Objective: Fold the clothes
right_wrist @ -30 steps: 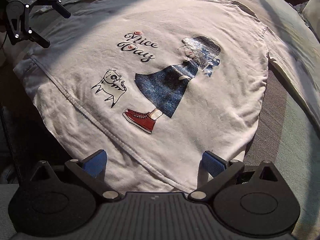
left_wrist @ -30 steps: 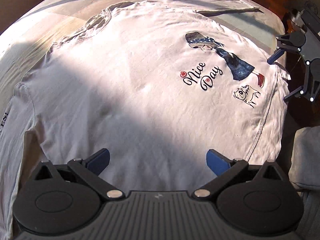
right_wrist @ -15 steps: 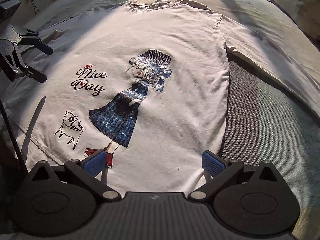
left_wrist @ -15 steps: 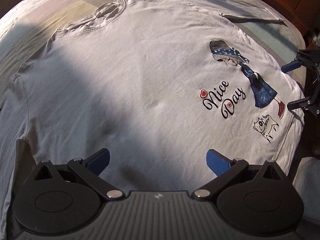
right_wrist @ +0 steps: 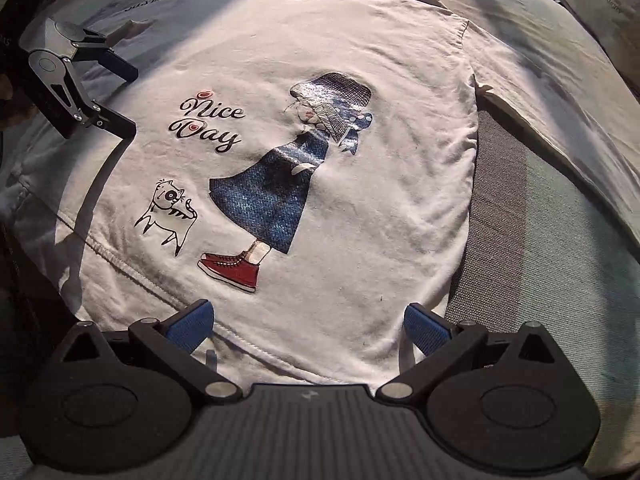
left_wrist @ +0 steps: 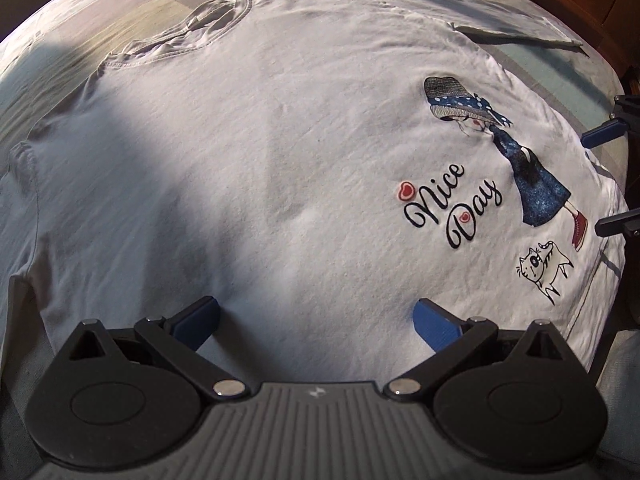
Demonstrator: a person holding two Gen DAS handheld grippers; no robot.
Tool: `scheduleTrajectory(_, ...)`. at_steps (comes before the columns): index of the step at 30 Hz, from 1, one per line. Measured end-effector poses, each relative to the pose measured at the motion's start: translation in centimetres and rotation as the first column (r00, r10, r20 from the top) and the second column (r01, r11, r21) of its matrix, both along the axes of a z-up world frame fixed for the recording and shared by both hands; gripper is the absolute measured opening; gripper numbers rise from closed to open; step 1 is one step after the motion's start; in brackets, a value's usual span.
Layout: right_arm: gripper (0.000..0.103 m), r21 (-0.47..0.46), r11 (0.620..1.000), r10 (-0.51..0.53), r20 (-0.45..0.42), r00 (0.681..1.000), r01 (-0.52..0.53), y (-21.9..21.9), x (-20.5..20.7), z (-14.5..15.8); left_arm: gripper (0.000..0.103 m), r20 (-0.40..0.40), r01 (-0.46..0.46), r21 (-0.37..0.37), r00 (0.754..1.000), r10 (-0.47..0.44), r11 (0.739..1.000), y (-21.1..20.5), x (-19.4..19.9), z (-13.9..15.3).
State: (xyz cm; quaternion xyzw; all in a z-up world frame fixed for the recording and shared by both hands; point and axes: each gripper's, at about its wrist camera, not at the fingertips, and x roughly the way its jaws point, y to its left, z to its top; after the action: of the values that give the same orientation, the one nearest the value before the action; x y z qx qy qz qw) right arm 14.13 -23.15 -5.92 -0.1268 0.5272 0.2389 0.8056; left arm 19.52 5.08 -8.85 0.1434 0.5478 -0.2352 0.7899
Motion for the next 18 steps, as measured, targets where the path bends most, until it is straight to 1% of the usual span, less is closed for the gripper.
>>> scheduleTrajectory(3, 0.103, 0.019, 0.999, -0.029, 0.076, 0.997, 0.028, 1.3, 2.9, 0.4, 0.103, -0.023, -0.003, 0.01, 1.0, 0.003, 1.0, -0.2, 0.5, 0.1)
scheduleTrajectory(6, 0.103, 0.053, 0.998, -0.026, 0.142, 0.989, 0.019, 2.9, 6.1, 0.3, 0.102, -0.029, -0.02, 0.01, 0.999, 0.02, 1.0, 0.2, 1.1, 0.7)
scheduleTrajectory(8, 0.103, 0.075, 0.997, -0.02, 0.177, 0.984, 0.007, 4.2, 8.1, 0.0, 0.102, 0.007, -0.056, 0.012, 0.998, 0.056, 0.998, 0.9, 1.8, 1.4)
scheduleTrajectory(10, 0.103, 0.093, 0.996, -0.031, 0.176, 0.984, 0.014, 5.2, 9.4, -0.5, 0.102, 0.052, -0.101, 0.006, 0.994, 0.101, 0.995, 1.8, 2.8, 2.0)
scheduleTrajectory(13, 0.103, 0.097, 0.995, -0.051, 0.123, 0.991, 0.039, 6.1, 10.2, -2.0, 0.102, 0.086, -0.191, 0.001, 0.978, 0.19, 0.982, 3.0, 4.7, 1.7)
scheduleTrajectory(14, 0.103, 0.085, 0.995, -0.055, 0.135, 0.989, 0.044, 6.4, 9.9, -2.3, 0.102, 0.089, -0.226, -0.004, 0.97, 0.226, 0.974, 3.4, 5.3, 1.3)
scheduleTrajectory(16, 0.103, 0.059, 0.997, -0.055, 0.155, 0.986, 0.046, 6.9, 9.3, -2.5, 0.102, 0.071, -0.304, -0.008, 0.95, 0.303, 0.953, 4.2, 6.2, 0.4)
scheduleTrajectory(18, 0.103, 0.06, 0.996, -0.077, 0.149, 0.986, 0.068, 6.9, 9.0, -2.5, 0.102, 0.069, -0.364, -0.043, 0.928, 0.366, 0.931, 4.9, 6.2, 0.1)
